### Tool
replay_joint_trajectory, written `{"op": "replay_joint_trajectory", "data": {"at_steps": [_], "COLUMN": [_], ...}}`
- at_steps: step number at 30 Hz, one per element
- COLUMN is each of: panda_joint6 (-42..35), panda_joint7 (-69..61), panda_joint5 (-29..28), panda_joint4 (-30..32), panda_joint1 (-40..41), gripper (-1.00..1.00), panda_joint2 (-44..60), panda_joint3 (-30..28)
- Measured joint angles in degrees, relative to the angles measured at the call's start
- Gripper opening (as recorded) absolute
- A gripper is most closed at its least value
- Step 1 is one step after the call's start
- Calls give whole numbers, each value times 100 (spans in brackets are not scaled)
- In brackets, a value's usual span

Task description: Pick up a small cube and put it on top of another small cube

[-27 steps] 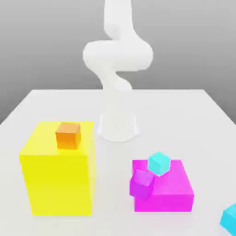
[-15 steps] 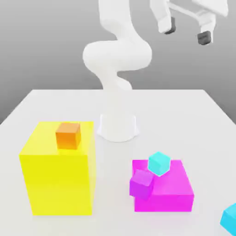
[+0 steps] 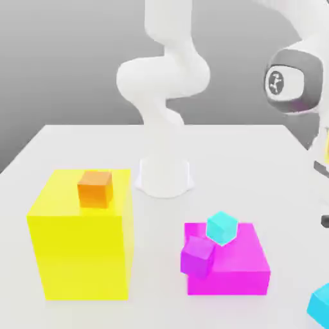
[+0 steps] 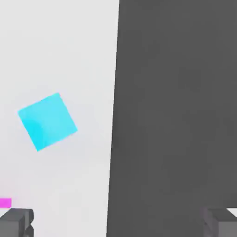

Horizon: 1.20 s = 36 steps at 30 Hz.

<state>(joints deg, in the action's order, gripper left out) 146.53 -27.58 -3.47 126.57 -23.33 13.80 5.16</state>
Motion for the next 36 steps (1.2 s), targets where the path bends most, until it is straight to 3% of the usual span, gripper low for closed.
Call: {"op": "replay_joint_trajectory", "data": {"at_steps": [8,9,15,20,29,36], "panda_joint6": [766,874,912,319,-286,-660], "panda_joint7": [-876,-861,-853,-972,822,1968], "panda_joint5": [-456,-485,-500,-322,-463,-81], "panda_joint4": [-233,-262,-278,-105,1087,2083], "panda_joint1": [-216,-242,-254,-145,194,797], "gripper": [0,-100,-100,-100,-100,-100], "panda_joint2": [1644,1785,1854,1088,-801,-2172], "panda_joint3": [177,147,134,272,-551,-878]}}
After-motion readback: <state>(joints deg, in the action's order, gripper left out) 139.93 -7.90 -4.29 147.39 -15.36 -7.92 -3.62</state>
